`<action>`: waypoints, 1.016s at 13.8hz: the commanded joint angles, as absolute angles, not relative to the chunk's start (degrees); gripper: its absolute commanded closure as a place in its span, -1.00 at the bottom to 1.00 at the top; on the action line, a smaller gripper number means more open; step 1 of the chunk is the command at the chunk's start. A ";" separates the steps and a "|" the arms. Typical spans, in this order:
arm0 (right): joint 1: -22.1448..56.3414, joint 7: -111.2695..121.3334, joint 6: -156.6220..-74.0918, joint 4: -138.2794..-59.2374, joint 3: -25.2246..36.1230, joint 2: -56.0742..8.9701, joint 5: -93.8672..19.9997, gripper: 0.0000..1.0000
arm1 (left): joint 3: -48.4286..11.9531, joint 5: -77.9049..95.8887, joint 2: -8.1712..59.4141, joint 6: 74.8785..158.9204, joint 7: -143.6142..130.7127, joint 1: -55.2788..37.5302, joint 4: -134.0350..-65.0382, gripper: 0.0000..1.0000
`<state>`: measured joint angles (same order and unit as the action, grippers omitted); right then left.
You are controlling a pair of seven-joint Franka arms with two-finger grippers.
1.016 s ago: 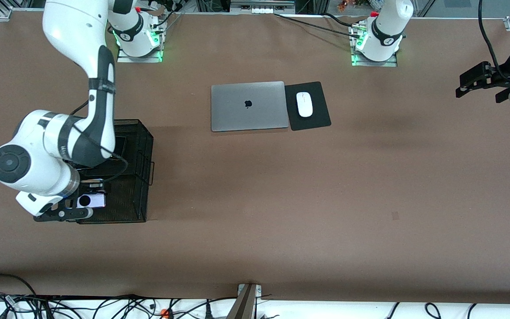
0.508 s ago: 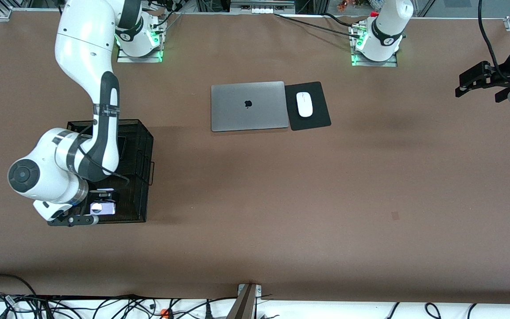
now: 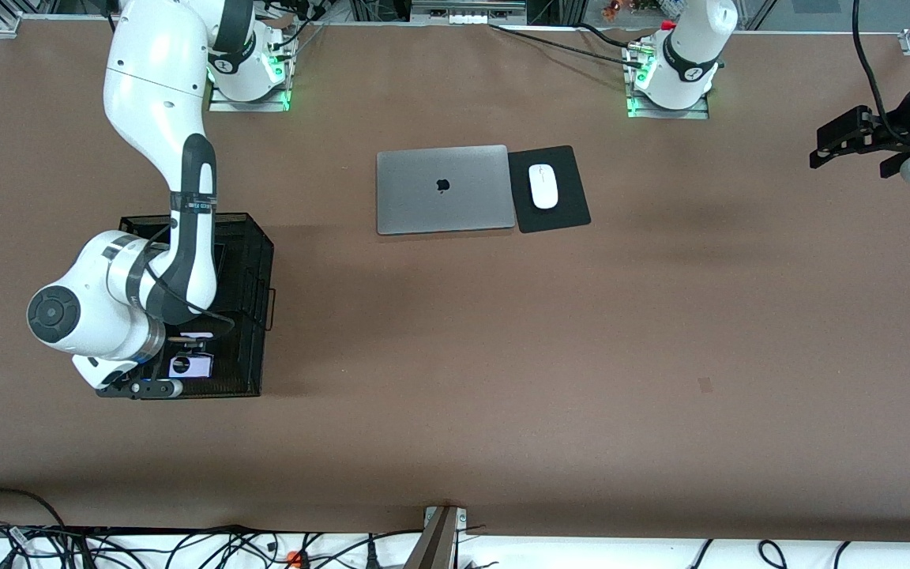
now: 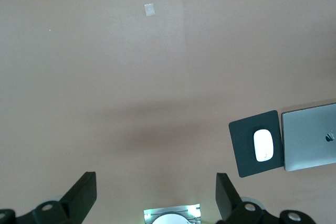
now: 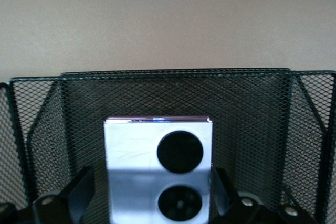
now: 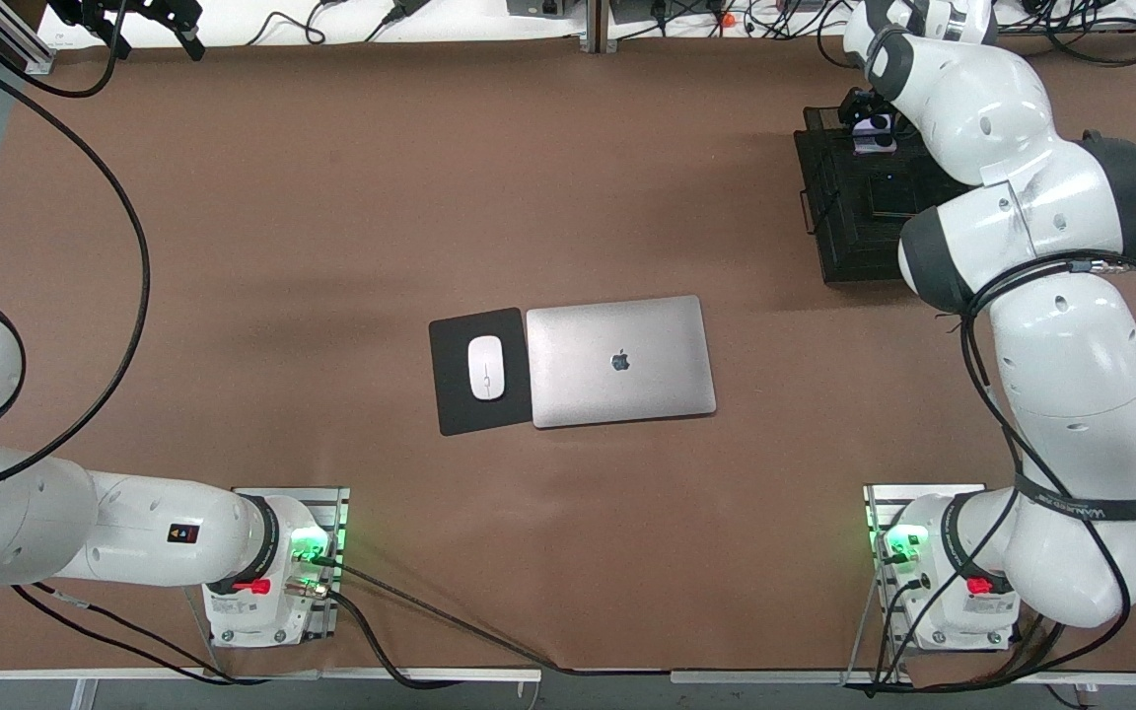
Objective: Place phones with both arms
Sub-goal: 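Lower the white phone into the basket and open the right gripper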
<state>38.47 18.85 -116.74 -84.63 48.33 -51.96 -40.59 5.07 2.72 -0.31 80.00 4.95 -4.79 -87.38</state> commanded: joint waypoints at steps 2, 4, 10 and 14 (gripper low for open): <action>37.45 19.60 -114.54 -84.20 48.25 -49.05 -42.36 -0.99 | 4.75 2.64 -1.14 79.54 4.48 -4.57 -87.98 -1.00; 35.87 19.60 -106.13 -80.01 50.09 -48.87 -42.28 -0.99 | 4.75 2.64 -1.14 79.11 4.48 -4.57 -87.98 -1.00; 23.14 19.25 -79.75 -60.58 50.98 -48.95 -42.27 -0.97 | 4.75 2.64 -1.23 78.84 4.48 -4.48 -87.98 -1.00; 19.96 19.25 -73.05 -58.28 51.42 -48.34 -42.28 -0.97 | 4.83 2.55 -1.32 77.96 4.57 -4.48 -87.89 -1.00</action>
